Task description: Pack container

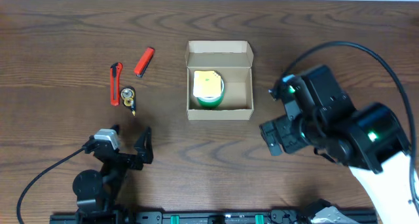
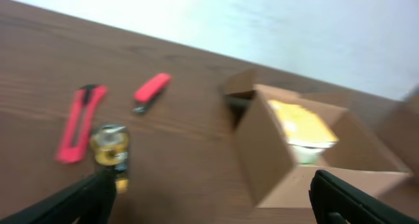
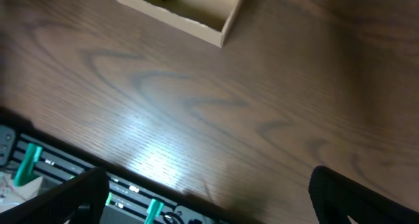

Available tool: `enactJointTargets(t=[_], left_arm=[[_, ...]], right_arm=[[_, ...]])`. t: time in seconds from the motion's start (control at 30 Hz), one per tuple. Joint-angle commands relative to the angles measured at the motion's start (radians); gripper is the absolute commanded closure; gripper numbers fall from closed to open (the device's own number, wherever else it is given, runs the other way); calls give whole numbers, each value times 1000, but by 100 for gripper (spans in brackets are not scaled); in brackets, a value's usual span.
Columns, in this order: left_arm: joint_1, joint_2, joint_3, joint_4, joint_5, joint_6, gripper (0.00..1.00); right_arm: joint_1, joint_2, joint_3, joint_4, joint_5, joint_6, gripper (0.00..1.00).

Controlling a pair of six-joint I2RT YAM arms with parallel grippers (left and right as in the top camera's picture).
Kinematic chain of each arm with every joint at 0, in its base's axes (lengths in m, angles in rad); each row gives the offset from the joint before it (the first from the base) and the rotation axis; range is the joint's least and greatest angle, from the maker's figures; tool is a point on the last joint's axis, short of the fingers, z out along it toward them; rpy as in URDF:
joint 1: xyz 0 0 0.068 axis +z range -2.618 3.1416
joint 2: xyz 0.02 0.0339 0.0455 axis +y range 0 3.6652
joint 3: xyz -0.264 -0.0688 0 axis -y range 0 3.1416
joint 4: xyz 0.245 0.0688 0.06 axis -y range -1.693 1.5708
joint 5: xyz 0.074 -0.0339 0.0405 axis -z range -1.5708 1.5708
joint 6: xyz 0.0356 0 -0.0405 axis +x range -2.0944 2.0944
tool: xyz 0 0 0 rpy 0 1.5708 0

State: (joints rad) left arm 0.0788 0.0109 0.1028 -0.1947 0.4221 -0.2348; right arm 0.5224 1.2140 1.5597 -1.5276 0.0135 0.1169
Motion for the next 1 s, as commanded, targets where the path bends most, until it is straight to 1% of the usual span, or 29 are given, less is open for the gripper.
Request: enactJointTargets(t=[0.0,0.1,0.2,0.33,0.43,0.5,0.57,0.63,0.67,0.73,0.9,0.97], left_arm=[[6,3,111,-50,88,-50,5],[6,55,259,-179,10,-50,4],[6,154,429,-309,-48,-50,5],[6,340,686,-500,-130,-42,4],[6,504,887,-652,-211,20,5],[6,607,1011,-742,-219,44,5],[6,686,1107,-795,-181,45,5],[6,744,1173,-798,-156,45,5],[6,769,1192,-774,-162,43,5],[6,790,1198,-732,-161,39,5],[6,805,1198,-684,-171,30,5],[6,809,1197,-638,-171,58,5]], right_arm=[[-5,-58,-30,19,-22,-21,1],[-5,-97,-35,27,4,-21,1],[-5,-121,-35,24,13,-21,1],[-5,-131,-35,16,13,-21,1],[-5,-129,-35,16,12,-21,1],[-5,-125,-35,16,12,-21,1],[-5,-123,-35,16,12,-21,1],[-5,-122,-35,16,12,-21,1],[-5,-122,-35,16,12,-21,1],[-5,-122,-35,17,12,-21,1],[-5,-122,-35,16,13,-21,1],[-5,-122,-35,17,12,-21,1]])
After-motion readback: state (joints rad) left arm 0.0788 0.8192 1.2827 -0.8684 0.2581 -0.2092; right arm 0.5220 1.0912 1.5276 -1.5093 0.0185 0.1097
